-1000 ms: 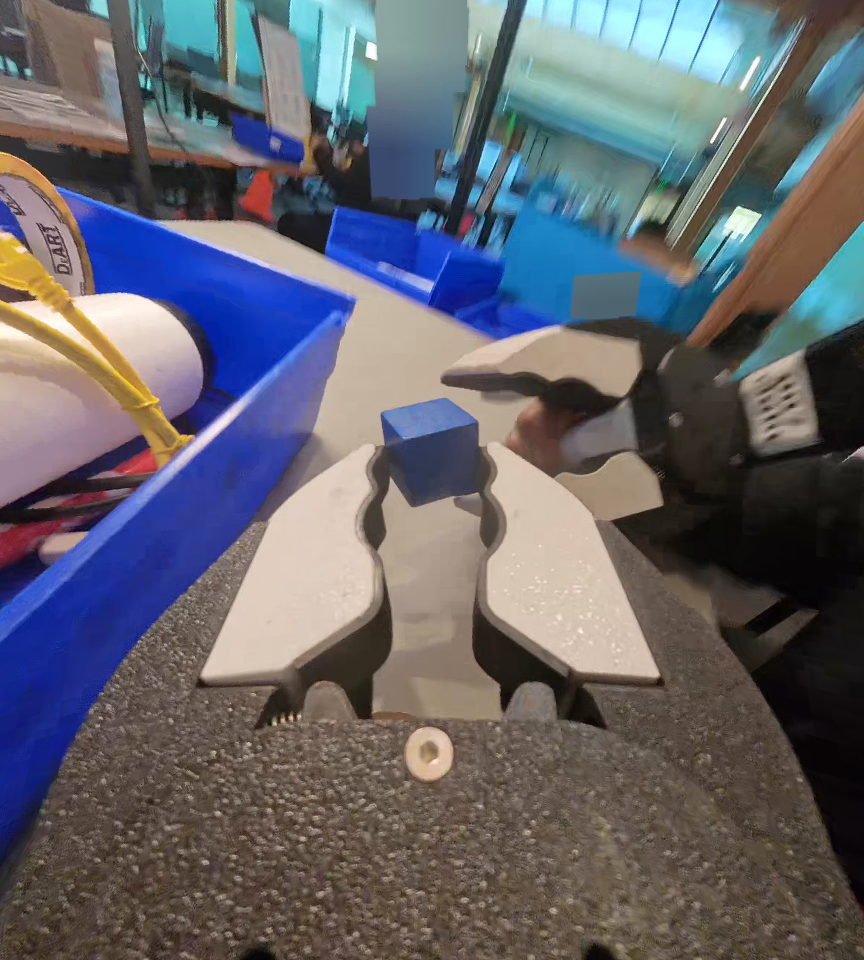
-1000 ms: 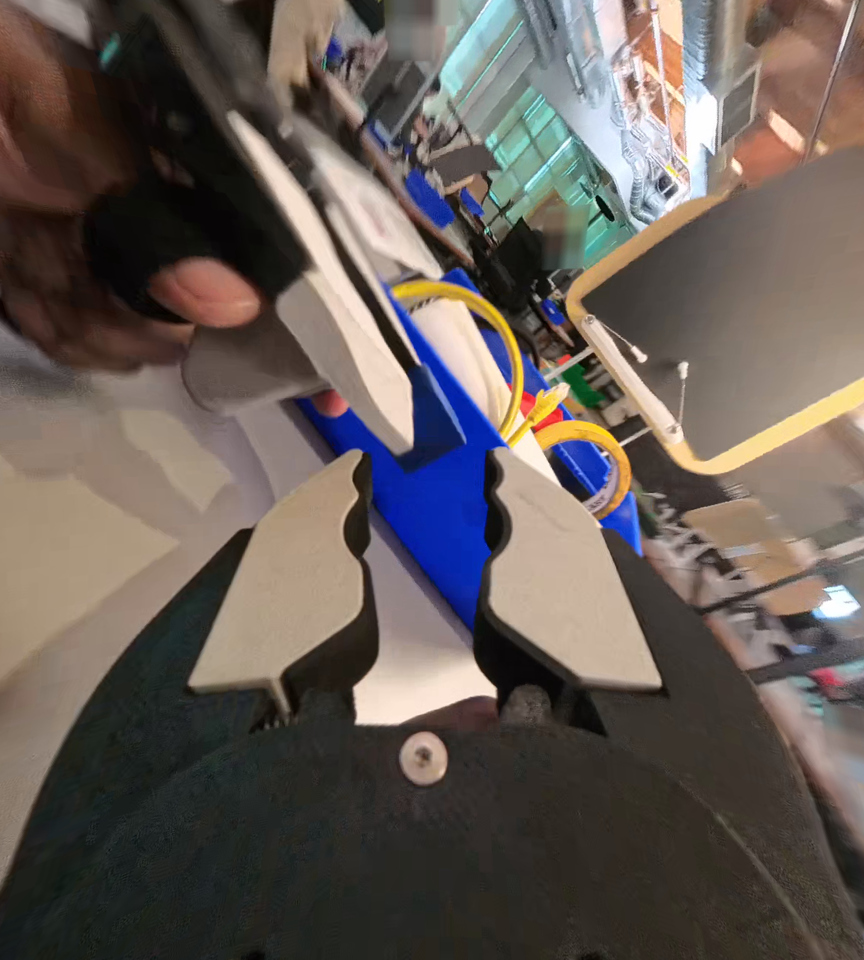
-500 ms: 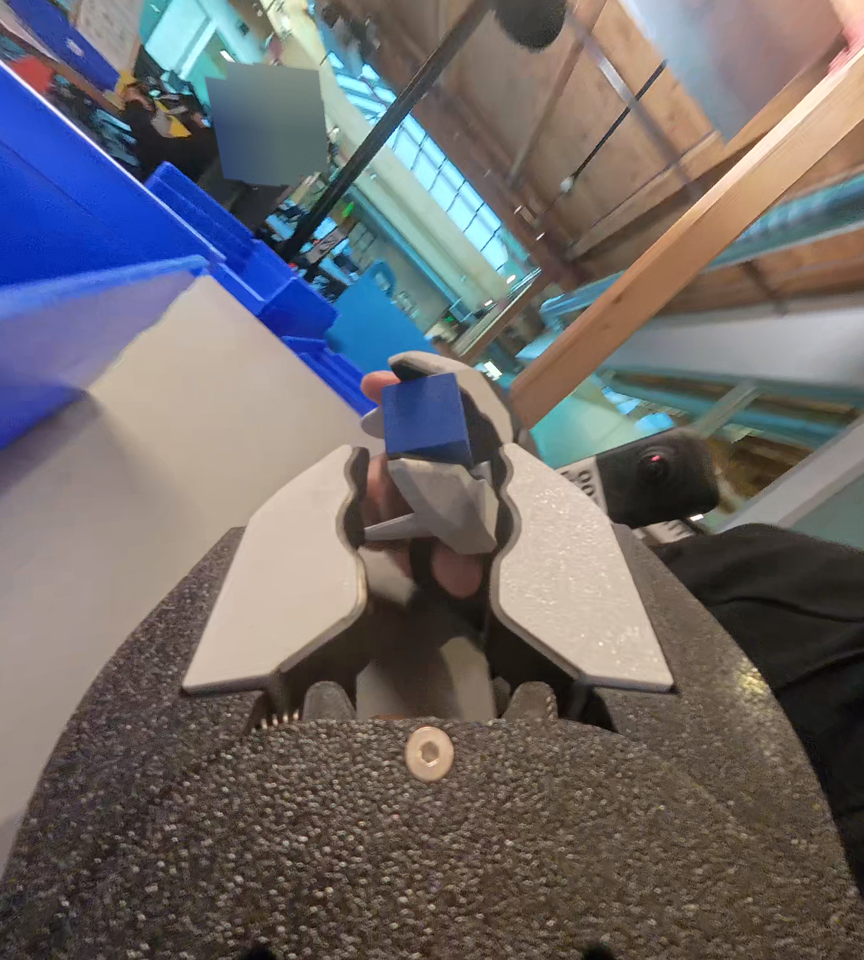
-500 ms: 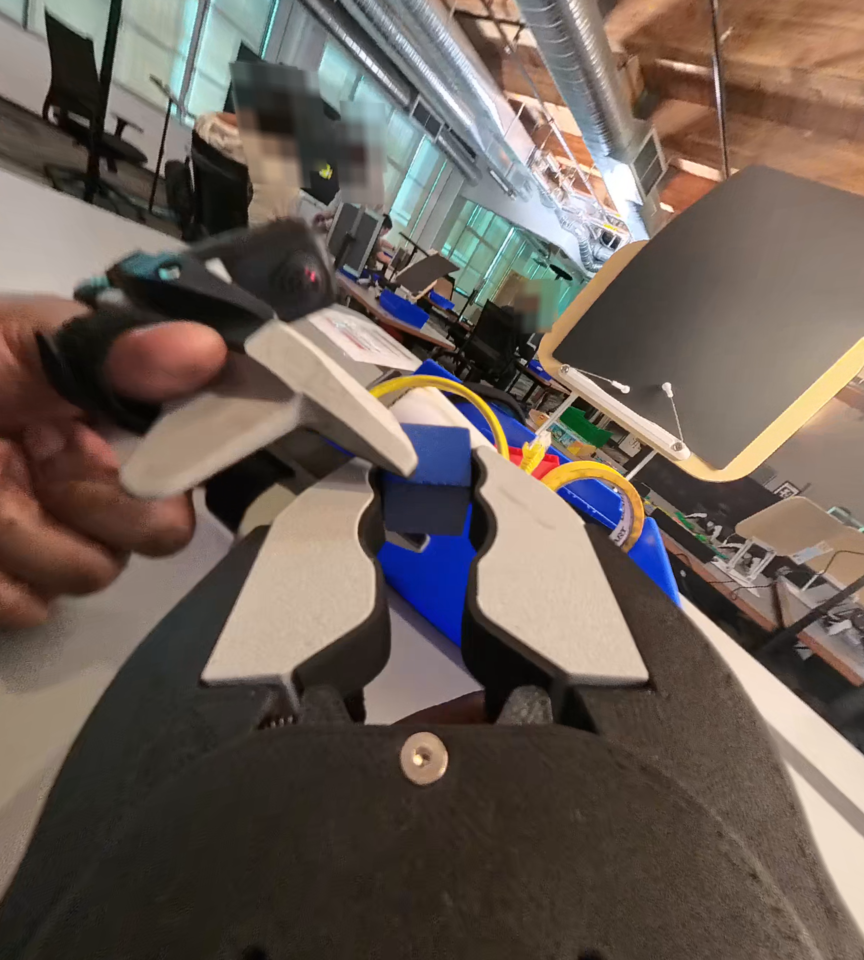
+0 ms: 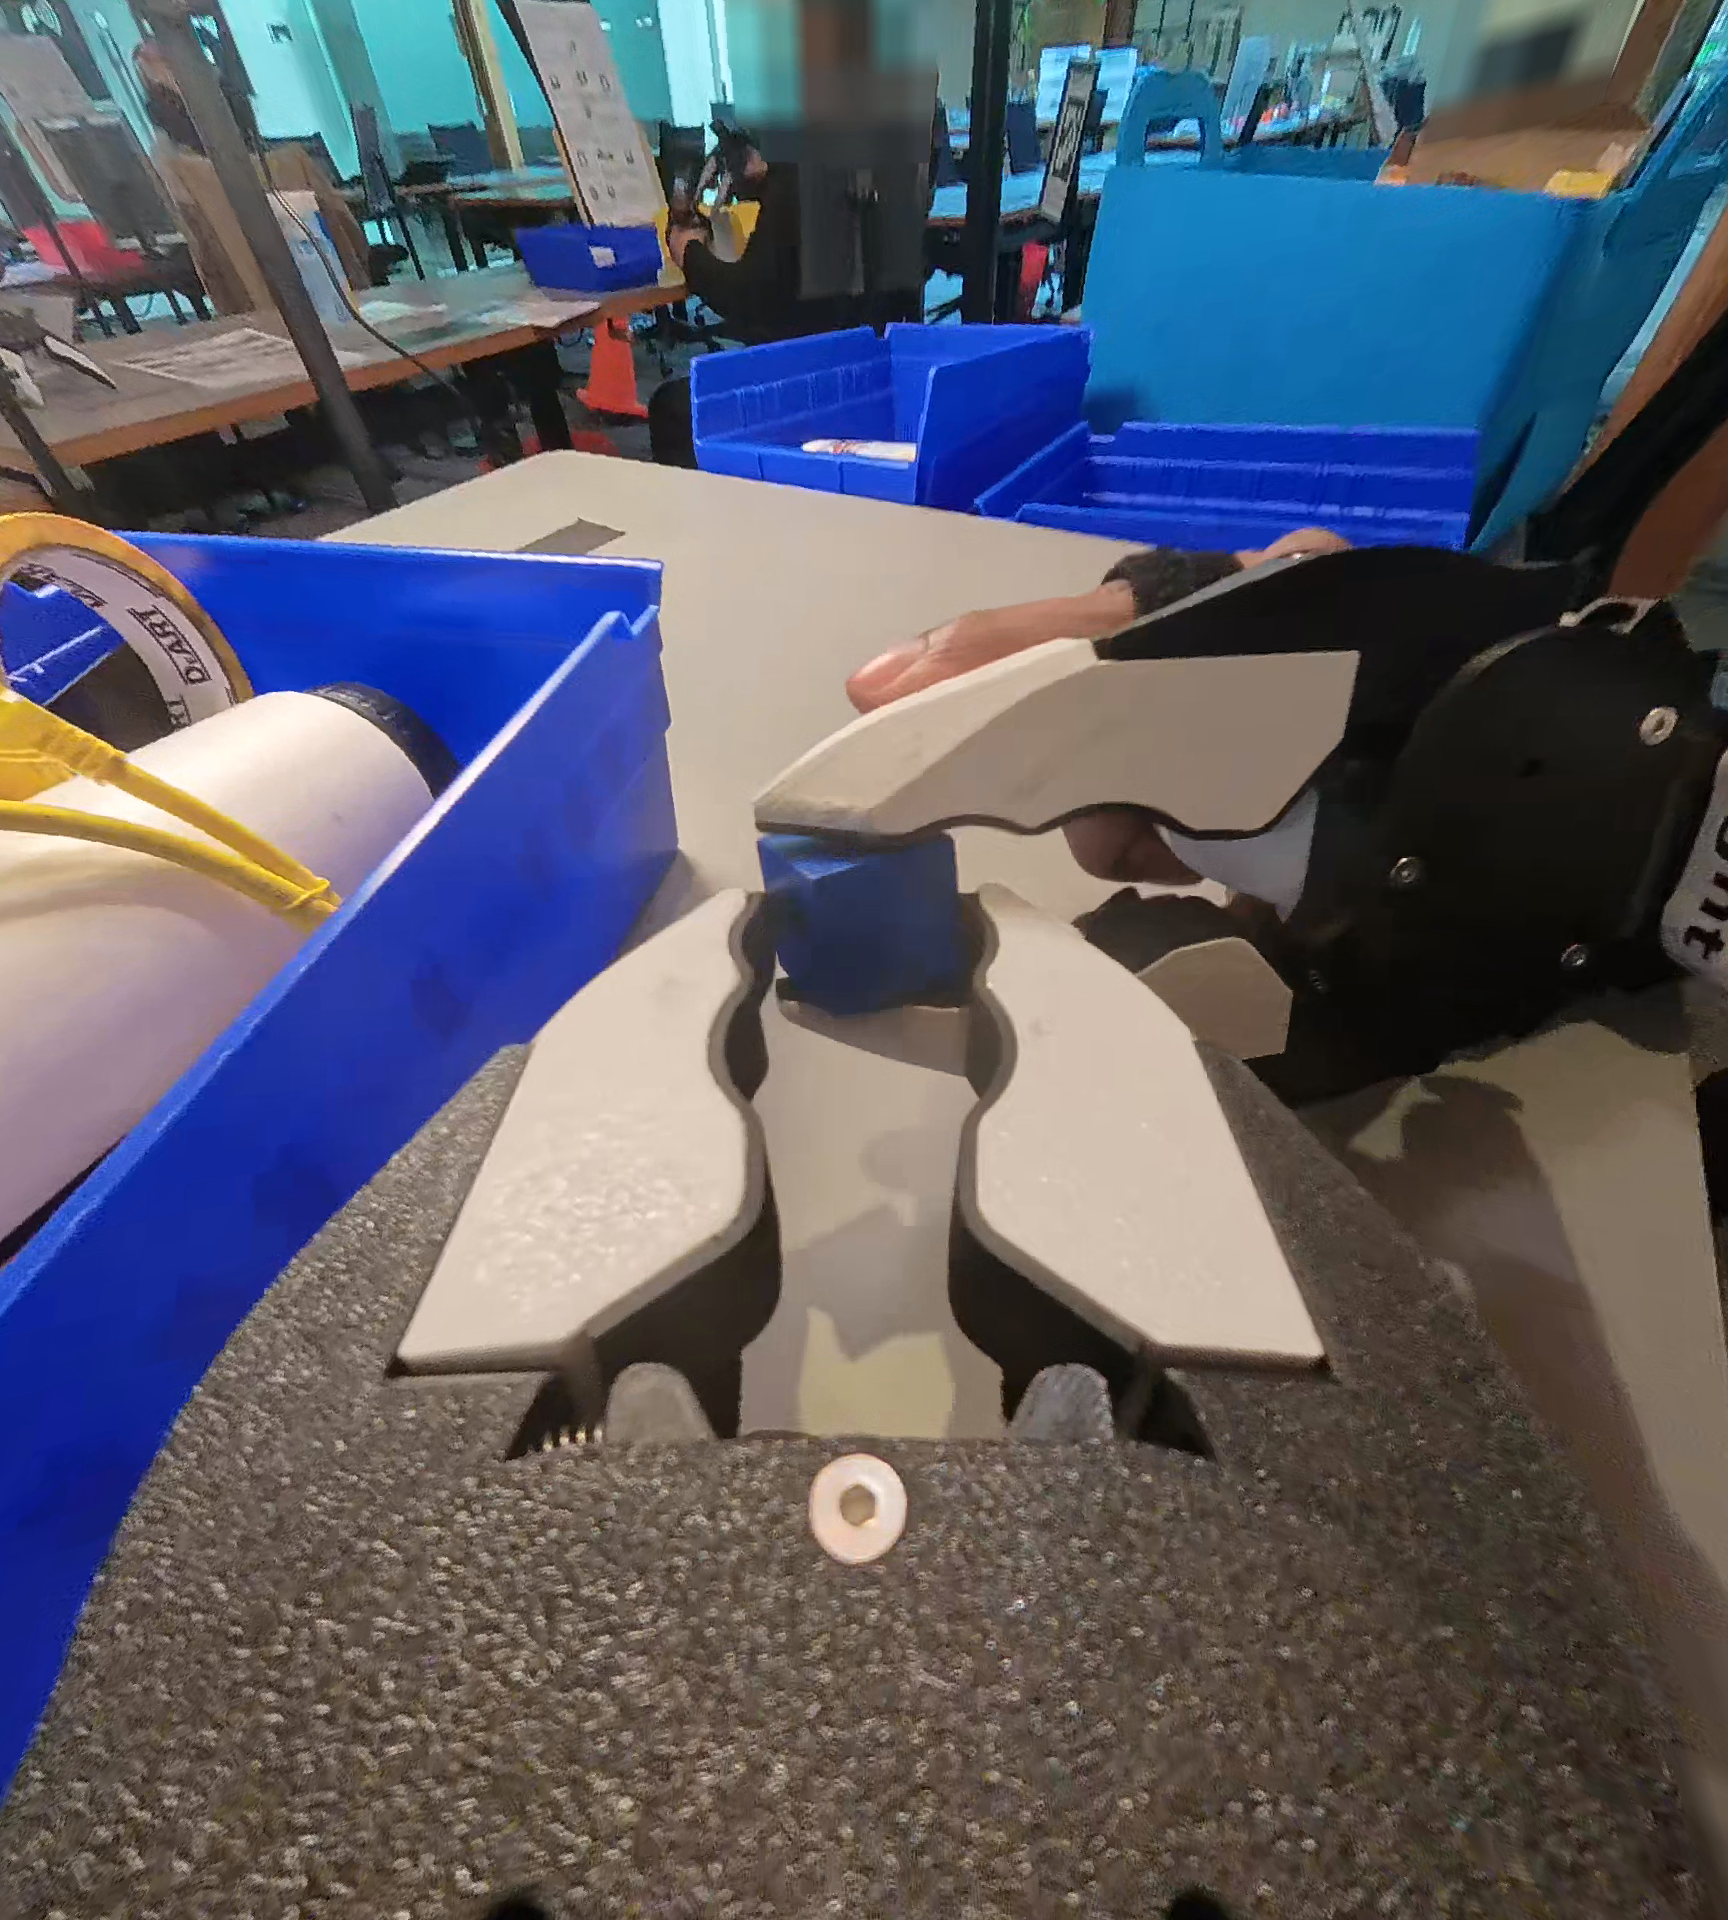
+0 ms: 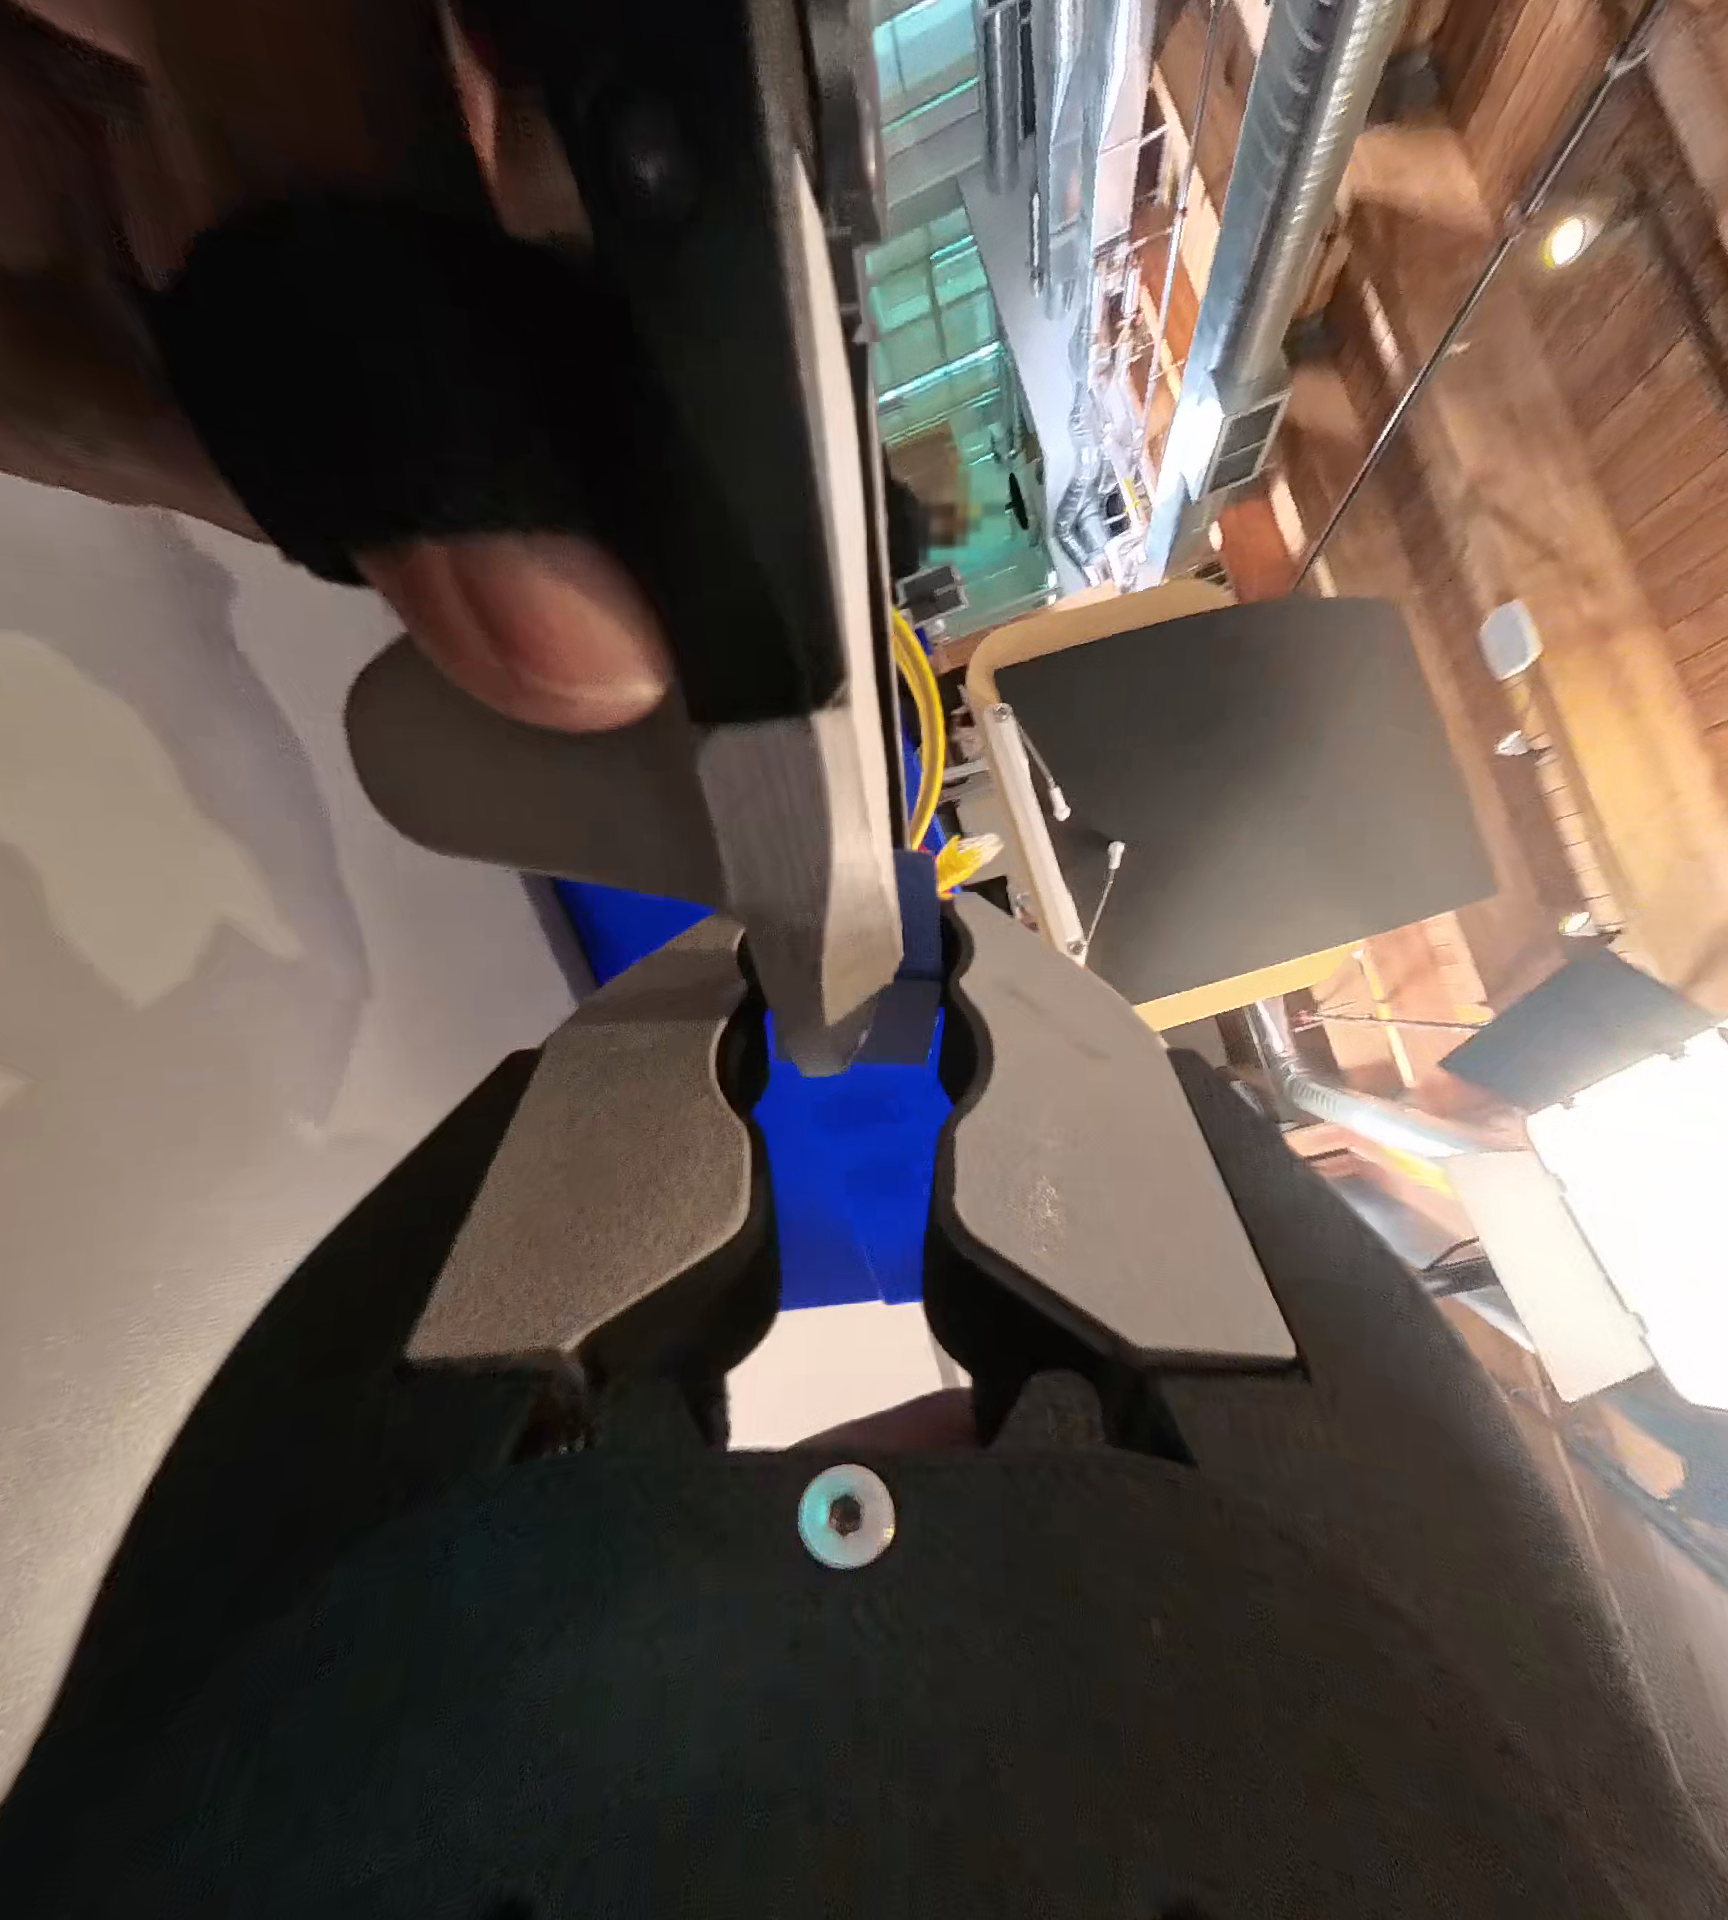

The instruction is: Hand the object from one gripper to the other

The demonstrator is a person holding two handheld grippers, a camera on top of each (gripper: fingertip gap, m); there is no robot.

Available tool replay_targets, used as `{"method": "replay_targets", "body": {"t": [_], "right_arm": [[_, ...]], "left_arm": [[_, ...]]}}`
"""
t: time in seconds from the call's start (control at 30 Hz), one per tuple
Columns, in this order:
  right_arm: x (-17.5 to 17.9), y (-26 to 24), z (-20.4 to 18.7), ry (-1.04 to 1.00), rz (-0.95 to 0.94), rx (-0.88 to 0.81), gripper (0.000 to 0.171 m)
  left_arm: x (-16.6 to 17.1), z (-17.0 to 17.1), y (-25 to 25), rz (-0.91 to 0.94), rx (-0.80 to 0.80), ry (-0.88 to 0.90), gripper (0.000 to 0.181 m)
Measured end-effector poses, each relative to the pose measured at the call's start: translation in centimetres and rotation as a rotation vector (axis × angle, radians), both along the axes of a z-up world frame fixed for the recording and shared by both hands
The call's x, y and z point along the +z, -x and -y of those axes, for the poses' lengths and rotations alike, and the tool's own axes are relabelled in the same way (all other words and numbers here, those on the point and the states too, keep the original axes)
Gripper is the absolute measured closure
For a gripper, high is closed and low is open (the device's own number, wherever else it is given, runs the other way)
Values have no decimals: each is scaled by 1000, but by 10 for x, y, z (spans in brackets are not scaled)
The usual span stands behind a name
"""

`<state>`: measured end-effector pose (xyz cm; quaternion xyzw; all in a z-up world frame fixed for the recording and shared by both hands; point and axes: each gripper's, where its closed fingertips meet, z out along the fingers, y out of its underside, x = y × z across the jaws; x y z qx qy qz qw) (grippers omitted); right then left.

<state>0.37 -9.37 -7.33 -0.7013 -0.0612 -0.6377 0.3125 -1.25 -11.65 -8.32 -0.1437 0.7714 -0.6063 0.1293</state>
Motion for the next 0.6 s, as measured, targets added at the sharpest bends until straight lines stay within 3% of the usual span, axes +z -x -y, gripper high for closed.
{"method": "replay_targets", "body": {"t": [0.1,0.3,0.47,0.6], "right_arm": [[14,3,4,-173,-61,55,138],[33,2,8,-567,-291,139,126],[30,6,-14,-762,-482,223,118],[39,6,-11,-800,-408,218,136]], "left_arm": [[17,-5,-3,-151,-30,191,146],[59,-26,-15,-481,-97,766,147],[58,-17,-1,-552,-157,858,146],[50,-6,8,-606,-203,797,147]]}}
